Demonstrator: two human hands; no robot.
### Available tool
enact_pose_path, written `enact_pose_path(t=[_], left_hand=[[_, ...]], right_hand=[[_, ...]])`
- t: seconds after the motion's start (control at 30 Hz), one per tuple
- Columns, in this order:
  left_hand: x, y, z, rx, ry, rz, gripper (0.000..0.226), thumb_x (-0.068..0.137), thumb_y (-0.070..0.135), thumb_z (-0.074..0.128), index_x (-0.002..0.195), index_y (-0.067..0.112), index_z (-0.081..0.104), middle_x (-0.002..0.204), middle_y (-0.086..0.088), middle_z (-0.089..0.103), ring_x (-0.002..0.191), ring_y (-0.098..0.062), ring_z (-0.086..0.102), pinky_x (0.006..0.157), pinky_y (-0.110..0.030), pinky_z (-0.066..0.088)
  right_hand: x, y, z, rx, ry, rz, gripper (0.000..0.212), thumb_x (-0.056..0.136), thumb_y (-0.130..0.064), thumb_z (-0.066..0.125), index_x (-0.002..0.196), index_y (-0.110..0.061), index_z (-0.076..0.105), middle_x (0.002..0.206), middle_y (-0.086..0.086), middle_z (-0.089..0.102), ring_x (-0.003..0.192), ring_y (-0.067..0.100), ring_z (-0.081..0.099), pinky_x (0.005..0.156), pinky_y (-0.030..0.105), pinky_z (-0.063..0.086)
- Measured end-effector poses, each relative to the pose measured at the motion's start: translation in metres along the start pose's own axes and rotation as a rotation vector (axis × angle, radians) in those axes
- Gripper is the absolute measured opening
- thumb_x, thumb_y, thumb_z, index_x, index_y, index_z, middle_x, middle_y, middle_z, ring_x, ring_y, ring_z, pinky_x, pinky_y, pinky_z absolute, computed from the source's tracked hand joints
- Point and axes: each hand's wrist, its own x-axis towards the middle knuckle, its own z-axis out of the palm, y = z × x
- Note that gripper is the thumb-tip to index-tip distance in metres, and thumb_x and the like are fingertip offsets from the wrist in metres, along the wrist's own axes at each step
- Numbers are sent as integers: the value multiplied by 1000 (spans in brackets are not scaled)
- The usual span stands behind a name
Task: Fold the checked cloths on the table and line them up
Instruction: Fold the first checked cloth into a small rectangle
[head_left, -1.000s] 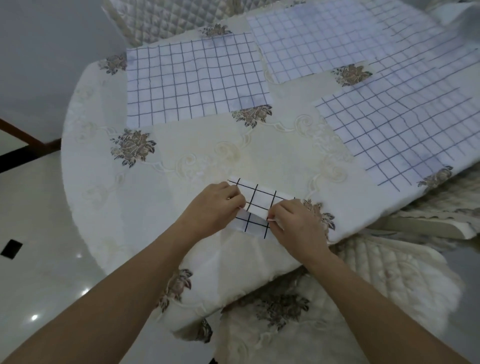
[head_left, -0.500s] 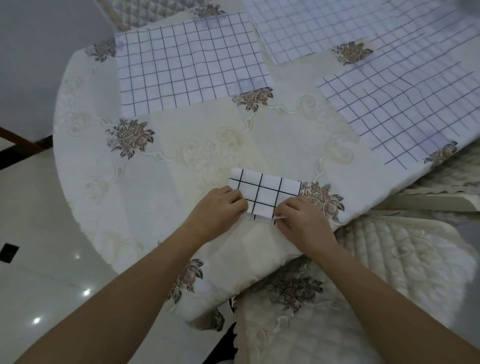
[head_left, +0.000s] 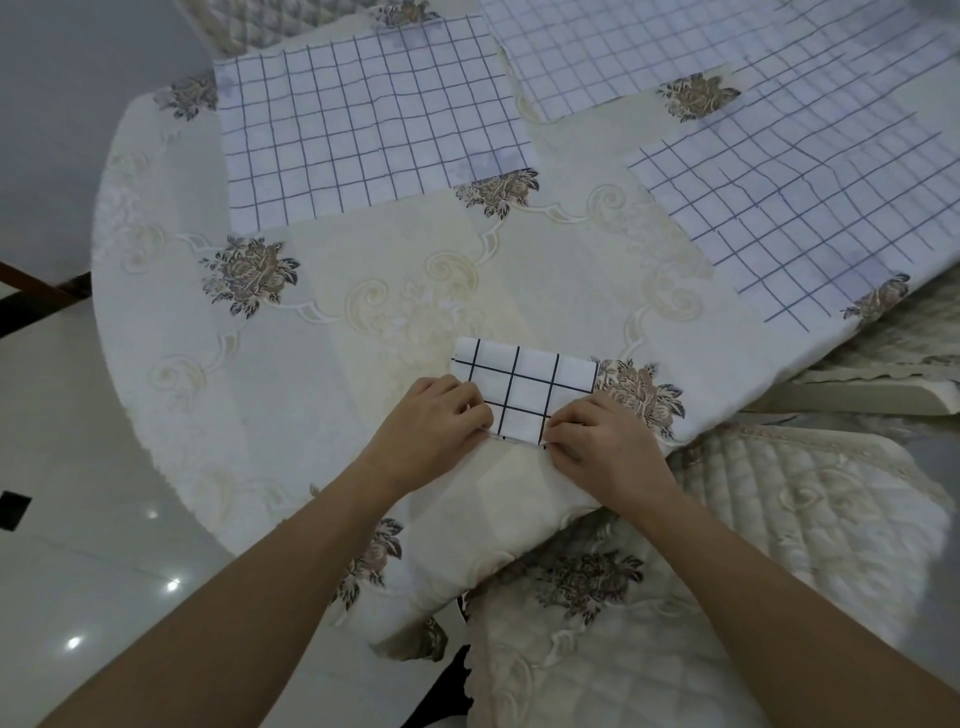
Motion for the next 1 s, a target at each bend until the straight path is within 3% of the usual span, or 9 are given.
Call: enact_pose_path(t=[0.17,0.33,0.47,0.53,0.6,0.7,0.87,0.93,1.0], left_hand=[[-1,4,1,34,9,-6,12,96,24,56,88,18,64,91,1,60,82,-23,55,79,-34,41],[3,6,-4,79,-1,16,15,93,29,58,84,17,63,90,1,61,80,-24,57,74,-38,42],[35,19,-8,70,84,-31,22,92,23,57,108,11,65,120,-9,62,108,-29,57,86,-41,46],[54,21,-2,109,-14,-88,43,100,28,46,137,9,51,151,-11,44,138,-28,41,110,-44,37],[64,19,7,175,-166,-96,57,105,37,30,155,9,25,165,-9,16,153,-25,15,122,-46,19],[59,13,23,218,-294,-122,65,105,46,19,158,9,12,167,-7,6,154,-23,6,122,-48,18],[53,9,35,164,-286,-192,72,102,53,13,158,9,10,167,-6,4,154,-21,3,123,-49,15],[52,8,35,170,-278,-184,71,101,49,12,158,7,8,167,-7,2,154,-23,1,122,-51,17],[49,9,35,221,-280,-163,69,102,43,17,158,6,-1,167,-10,-6,154,-26,-5,122,-51,15]], right_hand=[[-1,-5,-2,17,11,22,18,85,-28,66,77,-17,78,87,-5,69,83,21,60,71,35,53],[1,-4,-1,17,46,-12,18,87,-22,65,75,-16,77,85,-4,68,80,21,59,71,35,53],[1,-2,1,21,62,-11,17,86,-20,65,74,-16,77,85,-4,68,79,21,58,70,34,52],[1,-3,2,25,61,3,18,87,-21,65,75,-15,77,85,-5,68,79,20,58,72,33,52],[1,-2,1,26,49,8,21,89,-23,63,77,-15,78,86,-5,68,80,19,57,74,32,52],[0,-2,0,18,42,18,23,91,-25,60,77,-15,77,86,-4,67,80,19,55,75,32,51],[9,-21,2,-99,130,127,32,93,-36,57,76,-13,70,76,1,65,76,22,56,70,37,51],[24,-37,6,-46,225,185,27,96,-31,56,91,-10,72,93,5,69,92,25,61,82,39,52],[45,-56,17,46,226,229,36,97,-28,56,120,-3,66,126,12,64,124,27,55,107,40,44]])
